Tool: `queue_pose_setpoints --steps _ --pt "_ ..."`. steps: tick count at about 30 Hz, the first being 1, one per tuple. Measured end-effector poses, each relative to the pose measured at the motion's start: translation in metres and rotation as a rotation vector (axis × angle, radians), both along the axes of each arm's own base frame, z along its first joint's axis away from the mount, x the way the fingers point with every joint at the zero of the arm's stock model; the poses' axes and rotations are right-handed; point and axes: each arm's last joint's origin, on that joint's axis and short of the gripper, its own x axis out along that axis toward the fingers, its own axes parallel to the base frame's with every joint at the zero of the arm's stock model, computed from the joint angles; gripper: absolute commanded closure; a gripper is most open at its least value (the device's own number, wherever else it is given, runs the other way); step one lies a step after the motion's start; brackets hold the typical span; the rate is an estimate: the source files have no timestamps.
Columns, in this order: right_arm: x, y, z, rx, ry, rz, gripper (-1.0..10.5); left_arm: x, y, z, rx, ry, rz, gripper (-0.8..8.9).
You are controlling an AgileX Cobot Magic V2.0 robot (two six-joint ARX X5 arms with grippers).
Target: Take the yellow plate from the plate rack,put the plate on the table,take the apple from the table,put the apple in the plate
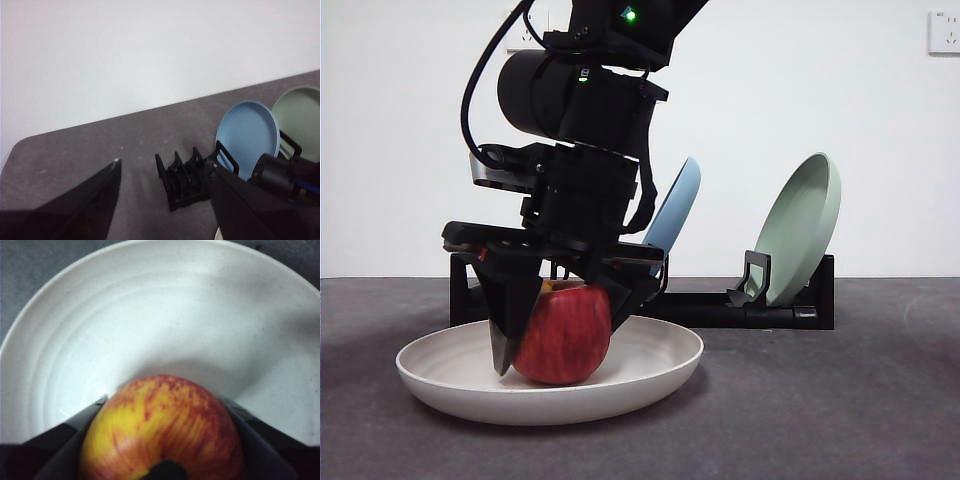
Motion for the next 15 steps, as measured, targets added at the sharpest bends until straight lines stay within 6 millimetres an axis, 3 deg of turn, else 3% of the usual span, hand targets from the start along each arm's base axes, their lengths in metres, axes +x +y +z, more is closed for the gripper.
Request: queue_pose_setpoints --steps 4,15 --pt "-0.0001 -0.0001 0.0000 -0.002 0.000 0.000 4.7 -0.0002 0.0002 -0.0011 0.009 0.008 0.000 5.31" --pt "-0.0039 -0.0004 0.0000 -0.027 0.010 0.005 4.7 -0.0002 0.0002 -0.0011 0.010 0.009 0.000 5.31"
